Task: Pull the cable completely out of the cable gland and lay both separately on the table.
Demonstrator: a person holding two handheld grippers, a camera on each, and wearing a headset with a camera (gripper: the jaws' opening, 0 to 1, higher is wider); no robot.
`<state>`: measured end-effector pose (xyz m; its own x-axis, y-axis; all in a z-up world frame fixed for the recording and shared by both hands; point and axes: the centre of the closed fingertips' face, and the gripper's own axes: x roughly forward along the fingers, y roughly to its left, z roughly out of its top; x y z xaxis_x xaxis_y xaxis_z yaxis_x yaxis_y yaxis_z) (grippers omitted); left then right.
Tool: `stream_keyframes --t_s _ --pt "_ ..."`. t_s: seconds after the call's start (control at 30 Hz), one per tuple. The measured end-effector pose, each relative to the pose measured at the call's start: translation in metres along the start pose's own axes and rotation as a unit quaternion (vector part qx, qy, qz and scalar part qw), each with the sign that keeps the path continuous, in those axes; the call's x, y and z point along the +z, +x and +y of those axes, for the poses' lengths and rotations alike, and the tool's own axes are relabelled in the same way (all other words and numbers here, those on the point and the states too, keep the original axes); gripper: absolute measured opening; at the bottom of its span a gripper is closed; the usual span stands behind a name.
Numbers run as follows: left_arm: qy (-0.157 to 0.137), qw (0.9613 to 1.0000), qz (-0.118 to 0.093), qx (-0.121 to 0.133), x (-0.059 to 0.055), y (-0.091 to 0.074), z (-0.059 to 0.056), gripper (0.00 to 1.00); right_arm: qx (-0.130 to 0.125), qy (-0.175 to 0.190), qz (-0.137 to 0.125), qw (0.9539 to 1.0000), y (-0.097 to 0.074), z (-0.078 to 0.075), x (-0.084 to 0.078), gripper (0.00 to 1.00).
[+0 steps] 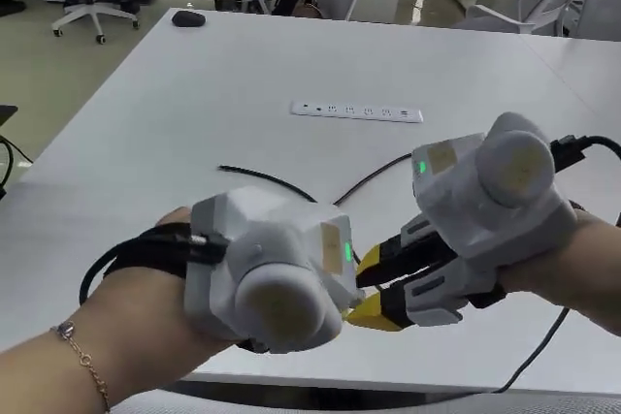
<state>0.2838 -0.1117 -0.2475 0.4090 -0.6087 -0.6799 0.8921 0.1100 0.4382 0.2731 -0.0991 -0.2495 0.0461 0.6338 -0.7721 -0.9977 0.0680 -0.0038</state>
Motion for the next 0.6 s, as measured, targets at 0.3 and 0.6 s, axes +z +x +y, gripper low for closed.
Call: stream_keyframes --t_s 0.3,0.6 --pt "0.045 0.9988 0.004 0.015 -0.002 -0.002 -0.001 0.17 -0.006 0.038 -0.007 0.9992 0.005 -0.003 -0.003 0.13" --pt "0.023 0.9996 0.016 0.003 -0.009 0.005 0.001 0.16 -0.064 -0.004 0.022 0.9977 0.012 -0.005 -0.007 0.11"
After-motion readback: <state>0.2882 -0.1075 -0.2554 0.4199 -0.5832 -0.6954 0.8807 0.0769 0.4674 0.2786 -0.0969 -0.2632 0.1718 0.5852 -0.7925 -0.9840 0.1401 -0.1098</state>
